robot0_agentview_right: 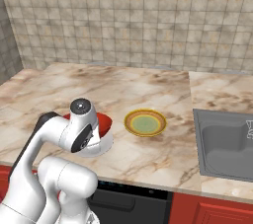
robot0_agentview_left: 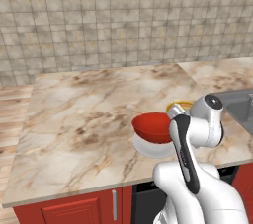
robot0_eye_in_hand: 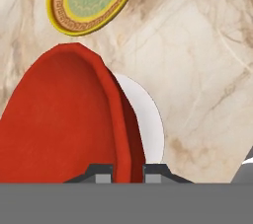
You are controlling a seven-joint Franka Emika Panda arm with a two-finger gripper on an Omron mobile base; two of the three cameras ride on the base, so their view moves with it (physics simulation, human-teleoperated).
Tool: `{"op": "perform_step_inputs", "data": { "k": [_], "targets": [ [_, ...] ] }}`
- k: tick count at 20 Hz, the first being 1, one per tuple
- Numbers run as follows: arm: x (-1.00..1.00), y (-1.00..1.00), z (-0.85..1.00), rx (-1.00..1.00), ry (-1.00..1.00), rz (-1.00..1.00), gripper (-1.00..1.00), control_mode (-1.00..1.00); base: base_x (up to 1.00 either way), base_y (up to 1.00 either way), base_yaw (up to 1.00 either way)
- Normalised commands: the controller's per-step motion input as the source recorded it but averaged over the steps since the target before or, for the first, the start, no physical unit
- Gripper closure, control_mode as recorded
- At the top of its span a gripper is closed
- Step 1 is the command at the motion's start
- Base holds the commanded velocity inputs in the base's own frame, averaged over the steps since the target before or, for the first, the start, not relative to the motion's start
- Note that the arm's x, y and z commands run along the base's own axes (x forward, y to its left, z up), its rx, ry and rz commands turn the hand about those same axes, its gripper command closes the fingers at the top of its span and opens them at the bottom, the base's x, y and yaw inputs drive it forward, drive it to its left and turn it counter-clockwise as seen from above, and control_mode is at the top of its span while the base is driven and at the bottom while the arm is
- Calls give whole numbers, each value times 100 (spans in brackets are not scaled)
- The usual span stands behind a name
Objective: Move the bowls from the cabinet to the plates on the dining table.
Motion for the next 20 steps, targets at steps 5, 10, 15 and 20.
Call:
{"op": "perform_step_inputs", "data": {
  "k": [5, 10, 15, 20],
  "targets": [
    [0, 0, -29, -2, 0, 0, 100, -100, 0, 0, 0],
    [0, 0, -22, -1, 0, 0, 100, -100, 0, 0, 0],
    [5, 0, -8, 0, 0, 0, 100, -100, 0, 0, 0],
    [14, 0, -15, 0, -1, 0, 100, -100, 0, 0, 0]
  ]
}}
